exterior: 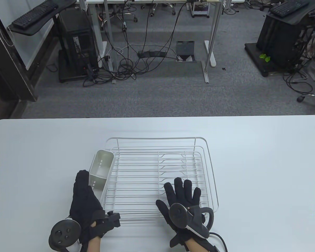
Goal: Hang the cutlery bin on dish rack (Opening facing upward)
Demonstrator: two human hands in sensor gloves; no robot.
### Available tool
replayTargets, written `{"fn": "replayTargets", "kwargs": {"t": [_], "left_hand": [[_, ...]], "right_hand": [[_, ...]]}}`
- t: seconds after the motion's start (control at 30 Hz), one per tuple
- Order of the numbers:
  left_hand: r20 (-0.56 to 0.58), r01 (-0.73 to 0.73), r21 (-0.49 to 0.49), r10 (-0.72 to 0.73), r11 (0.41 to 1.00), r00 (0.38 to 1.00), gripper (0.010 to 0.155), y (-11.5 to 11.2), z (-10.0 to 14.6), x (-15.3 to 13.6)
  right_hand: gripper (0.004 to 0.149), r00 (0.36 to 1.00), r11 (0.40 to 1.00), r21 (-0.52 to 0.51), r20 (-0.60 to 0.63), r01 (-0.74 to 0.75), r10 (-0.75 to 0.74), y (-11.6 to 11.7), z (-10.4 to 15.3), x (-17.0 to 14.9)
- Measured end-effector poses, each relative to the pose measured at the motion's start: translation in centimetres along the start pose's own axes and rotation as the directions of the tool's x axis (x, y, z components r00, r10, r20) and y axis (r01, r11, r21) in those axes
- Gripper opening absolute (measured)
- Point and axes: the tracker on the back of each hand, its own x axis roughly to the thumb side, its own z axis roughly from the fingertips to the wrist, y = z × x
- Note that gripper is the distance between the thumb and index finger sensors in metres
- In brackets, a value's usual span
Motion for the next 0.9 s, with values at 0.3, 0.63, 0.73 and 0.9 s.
{"fn": "replayTargets", "kwargs": {"t": [0.3,0.63,0.73,0.9], "left_hand": [[0.019,-0.036,-0.071,0.037,0.997,0.999,0.051,-1.9,0.8,1.2],[0.033,-0.067,-0.139,0.072,0.988,0.997,0.050,-3.3,1.6,2.1],[0.043,-0.067,-0.152,0.075,0.986,0.996,0.050,-3.7,1.9,2.4],[0.067,-0.057,-0.169,0.069,0.984,0.995,0.050,-4.1,2.1,2.8]], "right_hand": [[0.076,1.000,1.000,0.000,0.000,0.001,-0.001,0.0,0.0,0.0],[0.076,1.000,1.000,-0.017,-0.002,0.022,-0.022,0.0,0.0,-0.1],[0.075,0.999,0.999,-0.020,-0.002,0.038,-0.038,-0.1,0.0,-0.2],[0.074,0.991,0.990,-0.040,-0.010,0.134,-0.134,-0.7,0.1,-0.6]]}}
